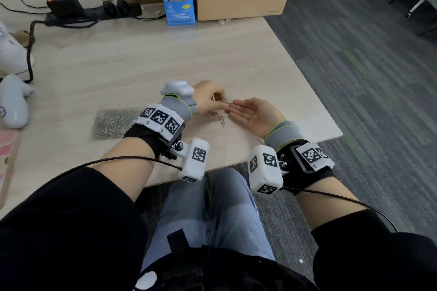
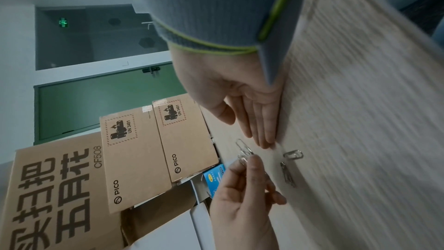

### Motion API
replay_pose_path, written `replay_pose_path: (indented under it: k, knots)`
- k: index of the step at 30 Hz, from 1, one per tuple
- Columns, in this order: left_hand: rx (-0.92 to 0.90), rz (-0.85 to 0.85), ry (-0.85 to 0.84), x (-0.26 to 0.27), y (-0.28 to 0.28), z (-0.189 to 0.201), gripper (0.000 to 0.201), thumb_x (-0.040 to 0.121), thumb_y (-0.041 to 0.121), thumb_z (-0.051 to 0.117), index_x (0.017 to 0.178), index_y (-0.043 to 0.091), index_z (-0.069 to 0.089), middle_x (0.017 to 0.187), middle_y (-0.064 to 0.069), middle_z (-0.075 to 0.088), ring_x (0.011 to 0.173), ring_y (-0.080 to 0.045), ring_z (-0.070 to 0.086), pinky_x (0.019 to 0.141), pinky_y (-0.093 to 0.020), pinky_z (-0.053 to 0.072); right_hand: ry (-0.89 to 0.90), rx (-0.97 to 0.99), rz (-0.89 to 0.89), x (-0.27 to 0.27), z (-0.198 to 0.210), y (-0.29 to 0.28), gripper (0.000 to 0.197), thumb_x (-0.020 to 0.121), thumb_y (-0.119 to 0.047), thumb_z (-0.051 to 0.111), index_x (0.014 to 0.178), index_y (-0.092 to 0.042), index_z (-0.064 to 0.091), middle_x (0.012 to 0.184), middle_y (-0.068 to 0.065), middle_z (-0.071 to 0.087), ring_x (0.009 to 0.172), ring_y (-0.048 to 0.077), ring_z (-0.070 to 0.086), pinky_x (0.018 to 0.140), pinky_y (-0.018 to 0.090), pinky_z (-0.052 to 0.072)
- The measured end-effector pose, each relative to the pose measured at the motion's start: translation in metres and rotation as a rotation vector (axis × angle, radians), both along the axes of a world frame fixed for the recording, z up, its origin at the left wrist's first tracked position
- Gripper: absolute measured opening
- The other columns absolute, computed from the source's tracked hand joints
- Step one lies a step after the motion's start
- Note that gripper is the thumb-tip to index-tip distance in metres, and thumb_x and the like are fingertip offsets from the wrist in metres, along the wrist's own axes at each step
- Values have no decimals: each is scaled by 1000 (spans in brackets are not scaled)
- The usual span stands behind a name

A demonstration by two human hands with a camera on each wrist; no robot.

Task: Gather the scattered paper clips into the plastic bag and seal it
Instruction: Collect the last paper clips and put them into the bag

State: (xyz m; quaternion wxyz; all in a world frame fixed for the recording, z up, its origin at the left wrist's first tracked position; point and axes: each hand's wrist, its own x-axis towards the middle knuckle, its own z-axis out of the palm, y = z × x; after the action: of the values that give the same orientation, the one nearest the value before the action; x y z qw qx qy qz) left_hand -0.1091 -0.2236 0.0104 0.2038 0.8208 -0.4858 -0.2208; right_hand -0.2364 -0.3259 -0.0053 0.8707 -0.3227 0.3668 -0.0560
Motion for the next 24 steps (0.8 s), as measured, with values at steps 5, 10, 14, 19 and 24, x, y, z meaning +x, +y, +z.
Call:
replay_pose_path:
  k: [5, 10, 14, 19, 24]
  knots:
    - [-73, -59, 11, -12, -13, 12, 21, 78, 22, 71, 91, 5, 68, 68, 7, 54, 58, 2, 45, 52, -2, 33, -81, 120, -37, 5, 0, 4, 27, 98, -11, 36, 87, 5, 55, 65, 17, 68, 56, 28, 69, 53, 34, 59]
    - [-191, 4, 28, -8, -8, 17, 21, 80, 23, 69, 96, 10, 68, 87, 3, 58, 58, -2, 46, 50, -3, 35, -176, 213, -106, 2, 5, 3, 33, 99, -8, 31, 90, 12, 55, 75, 25, 67, 56, 35, 69, 58, 36, 58]
    - [-124, 118, -41, 3, 10, 12, 20, 77, 17, 71, 95, 10, 69, 88, 2, 59, 60, -2, 46, 63, -14, 42, -189, 249, -139, -7, 5, 1, 35, 99, -9, 29, 91, 14, 54, 70, 29, 68, 59, 35, 70, 63, 35, 58]
    - [105, 129, -36, 1, 21, -4, 18, 70, 23, 77, 83, 15, 68, 71, 5, 59, 70, -14, 54, 60, -21, 39, -194, 261, -151, -12, 4, 4, 33, 98, -7, 30, 92, 15, 53, 71, 31, 67, 77, 37, 65, 64, 37, 58]
    - [154, 90, -100, -4, 18, -3, 16, 78, 24, 70, 86, 11, 69, 79, 0, 61, 75, -16, 54, 55, -17, 35, -191, 259, -149, -14, 4, 4, 34, 99, -7, 29, 92, 15, 54, 71, 31, 67, 72, 37, 69, 65, 36, 57]
